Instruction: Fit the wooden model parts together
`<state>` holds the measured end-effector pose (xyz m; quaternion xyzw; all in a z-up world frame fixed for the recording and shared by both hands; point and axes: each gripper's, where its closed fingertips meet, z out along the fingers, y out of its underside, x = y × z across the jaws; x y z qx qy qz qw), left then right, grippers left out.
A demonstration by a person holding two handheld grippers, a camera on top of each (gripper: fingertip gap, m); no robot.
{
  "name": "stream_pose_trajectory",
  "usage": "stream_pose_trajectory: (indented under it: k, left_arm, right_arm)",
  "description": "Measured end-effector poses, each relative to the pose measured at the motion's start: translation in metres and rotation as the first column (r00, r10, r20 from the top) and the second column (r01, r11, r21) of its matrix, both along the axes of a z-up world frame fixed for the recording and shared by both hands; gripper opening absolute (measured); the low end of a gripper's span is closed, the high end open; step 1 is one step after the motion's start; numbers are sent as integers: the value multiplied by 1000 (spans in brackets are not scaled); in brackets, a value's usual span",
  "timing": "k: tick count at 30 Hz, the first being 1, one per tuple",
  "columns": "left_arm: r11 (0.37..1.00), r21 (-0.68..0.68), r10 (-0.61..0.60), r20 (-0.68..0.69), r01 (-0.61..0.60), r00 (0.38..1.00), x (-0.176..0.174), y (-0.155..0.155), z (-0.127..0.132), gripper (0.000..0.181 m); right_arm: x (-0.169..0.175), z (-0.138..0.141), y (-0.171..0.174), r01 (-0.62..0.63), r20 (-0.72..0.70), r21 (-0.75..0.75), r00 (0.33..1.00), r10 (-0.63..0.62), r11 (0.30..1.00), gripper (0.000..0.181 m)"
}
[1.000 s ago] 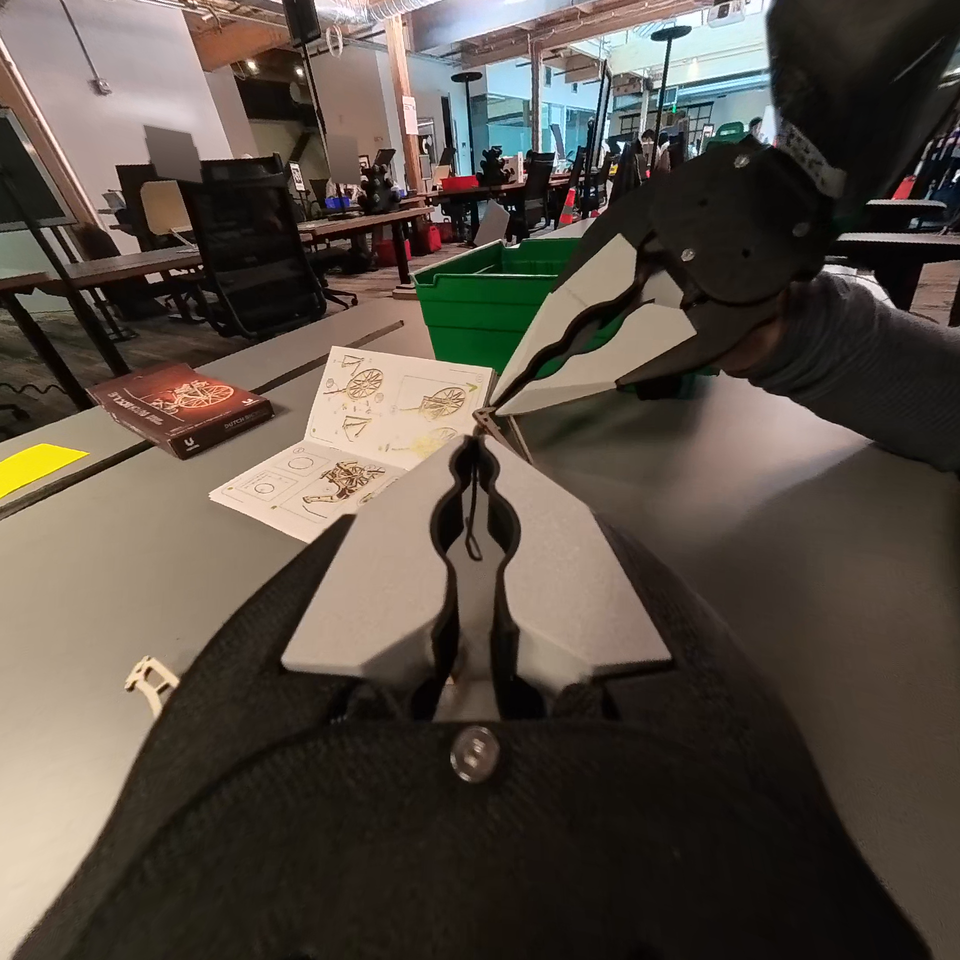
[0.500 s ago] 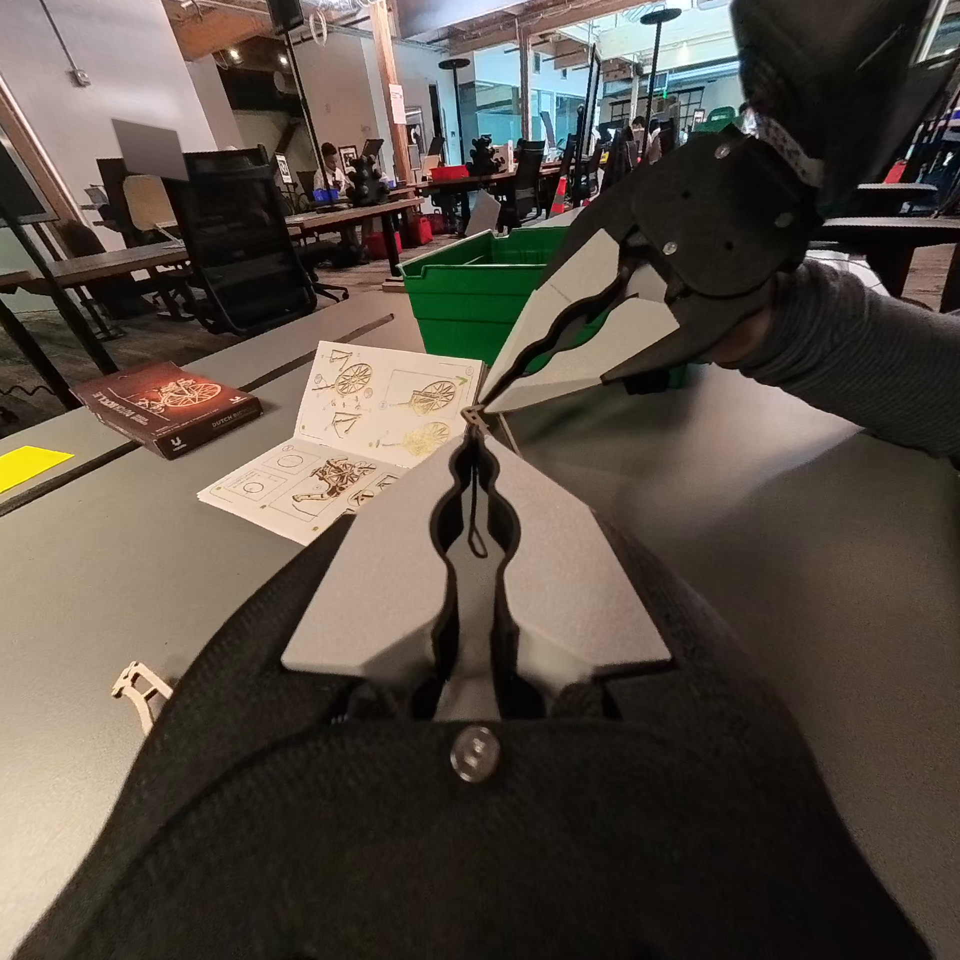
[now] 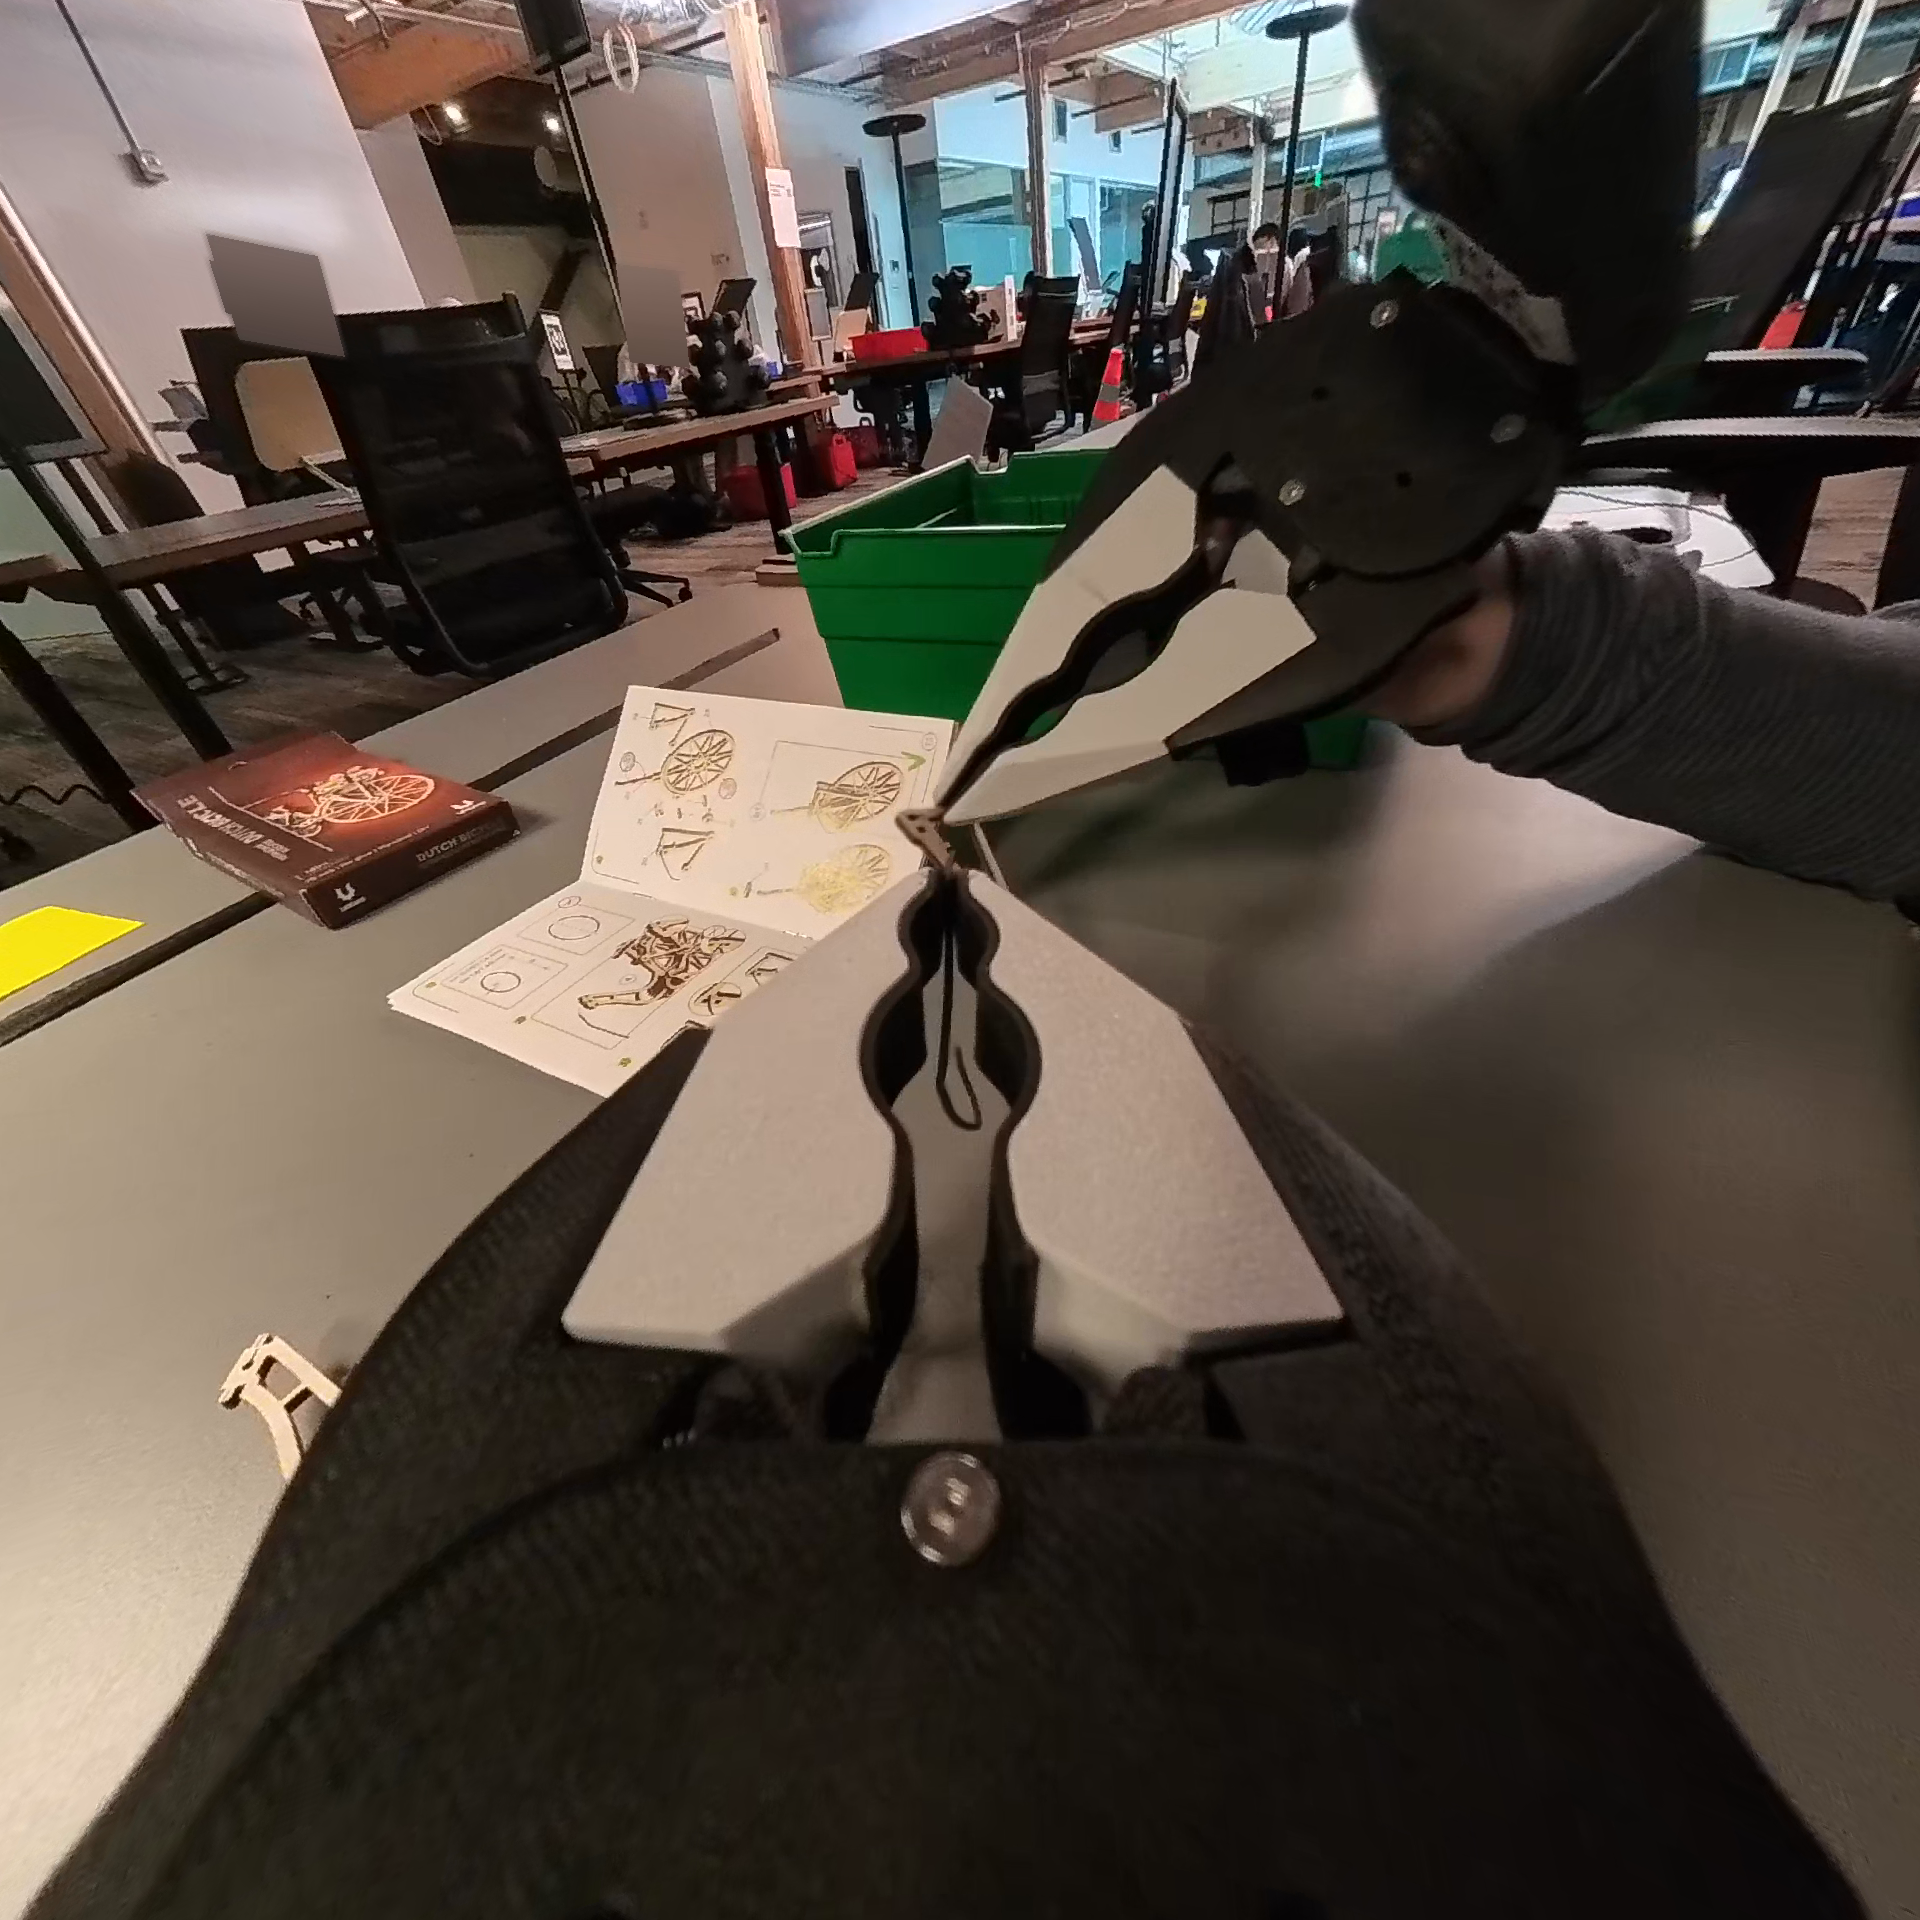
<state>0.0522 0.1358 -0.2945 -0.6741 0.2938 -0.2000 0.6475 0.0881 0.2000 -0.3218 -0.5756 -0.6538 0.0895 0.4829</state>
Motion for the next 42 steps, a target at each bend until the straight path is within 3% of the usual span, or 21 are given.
stream_pose_trajectory:
  k: [14,42]
  left_arm:
    - [1000,2,-1,-3,1,1000,0,0,0,0]
    - [1000,-17,-8,-25,7,1000,3,0,-5,0]
  right_arm:
    - [0,-29,-7,-19,89,-143,996,32,990,0]
    - [-5,-25,-19,-87,74,-144,992,98,986,0]
